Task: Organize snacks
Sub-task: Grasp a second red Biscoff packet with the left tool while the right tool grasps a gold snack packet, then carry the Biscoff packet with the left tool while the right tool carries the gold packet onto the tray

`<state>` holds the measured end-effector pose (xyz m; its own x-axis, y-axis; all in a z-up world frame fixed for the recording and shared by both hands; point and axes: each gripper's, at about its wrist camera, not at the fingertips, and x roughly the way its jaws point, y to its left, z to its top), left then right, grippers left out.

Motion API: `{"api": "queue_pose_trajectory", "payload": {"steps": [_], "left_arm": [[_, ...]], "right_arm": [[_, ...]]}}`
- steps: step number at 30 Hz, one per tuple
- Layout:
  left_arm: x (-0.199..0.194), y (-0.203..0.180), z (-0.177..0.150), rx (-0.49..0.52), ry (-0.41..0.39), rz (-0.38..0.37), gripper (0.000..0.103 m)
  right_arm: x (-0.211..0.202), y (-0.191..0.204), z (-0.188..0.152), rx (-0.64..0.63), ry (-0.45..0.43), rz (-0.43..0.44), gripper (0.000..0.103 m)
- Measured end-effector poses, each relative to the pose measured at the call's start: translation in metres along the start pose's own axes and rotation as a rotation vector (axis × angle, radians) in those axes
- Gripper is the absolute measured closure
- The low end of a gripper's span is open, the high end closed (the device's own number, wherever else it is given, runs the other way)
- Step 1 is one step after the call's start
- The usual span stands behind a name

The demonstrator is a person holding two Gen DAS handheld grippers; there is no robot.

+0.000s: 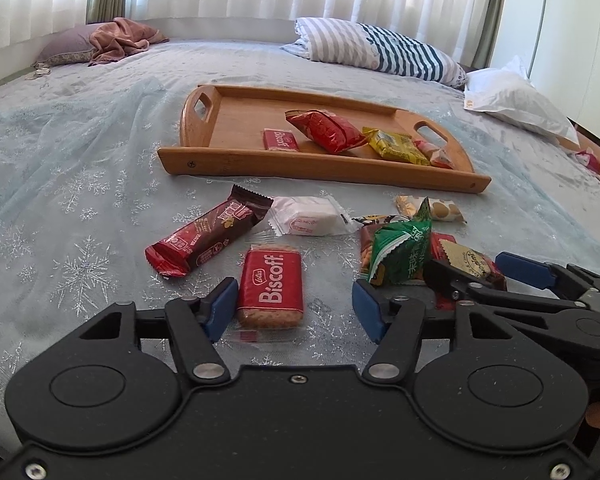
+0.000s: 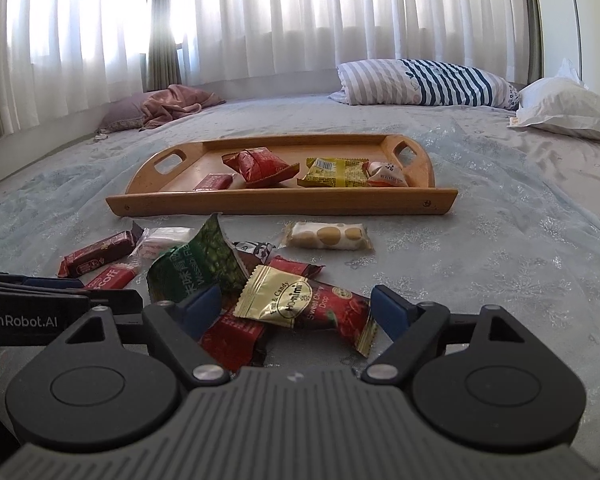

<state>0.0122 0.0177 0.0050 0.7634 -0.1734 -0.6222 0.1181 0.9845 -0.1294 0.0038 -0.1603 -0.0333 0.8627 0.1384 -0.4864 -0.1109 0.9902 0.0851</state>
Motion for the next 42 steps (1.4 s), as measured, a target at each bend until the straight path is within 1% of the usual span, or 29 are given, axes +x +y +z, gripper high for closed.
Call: {"api": "queue_pose_trajectory", "payload": {"steps": [2, 7, 13, 14, 15, 17, 25, 29, 42], "left_arm": [[0.0, 0.0, 0.0, -0.001, 0.0, 0.003, 0.051], [-0.001, 0.002, -0.001, -0.011, 0.001, 0.008, 0.055], [-0.001, 0.0, -0.002, -0.002, -0.002, 0.03, 0.061], [-0.001, 0.0, -0.002, -0.001, -0.003, 0.039, 0.065], [-0.001, 0.0, -0.002, -0.003, -0.004, 0.046, 0.071], [-0.002, 0.001, -0.001, -0.011, -0.006, 0.046, 0.071], [-0.005, 0.001, 0.0, -0.025, -0.012, 0.055, 0.071], [-0.008, 0.0, 0.003, -0.016, -0.03, 0.092, 0.072], [-0.016, -0.001, 0.023, -0.007, -0.085, 0.115, 0.072]], "right_arm": [[0.0, 0.001, -0.001, 0.0, 0.001, -0.002, 0.015], [-0.004, -0.001, 0.0, 0.02, -0.002, 0.005, 0.029], [-0.007, -0.002, 0.001, 0.031, -0.002, -0.006, 0.043], [-0.007, -0.003, 0.001, 0.034, -0.003, -0.01, 0.043], [-0.008, -0.003, 0.001, 0.037, -0.006, -0.011, 0.044], [-0.009, -0.004, 0.001, 0.04, -0.01, -0.01, 0.046], [-0.017, -0.006, 0.003, 0.04, -0.039, -0.026, 0.049], [-0.02, -0.008, 0.005, 0.043, -0.055, -0.045, 0.05], [-0.023, -0.016, 0.014, 0.034, -0.092, -0.095, 0.05]]}}
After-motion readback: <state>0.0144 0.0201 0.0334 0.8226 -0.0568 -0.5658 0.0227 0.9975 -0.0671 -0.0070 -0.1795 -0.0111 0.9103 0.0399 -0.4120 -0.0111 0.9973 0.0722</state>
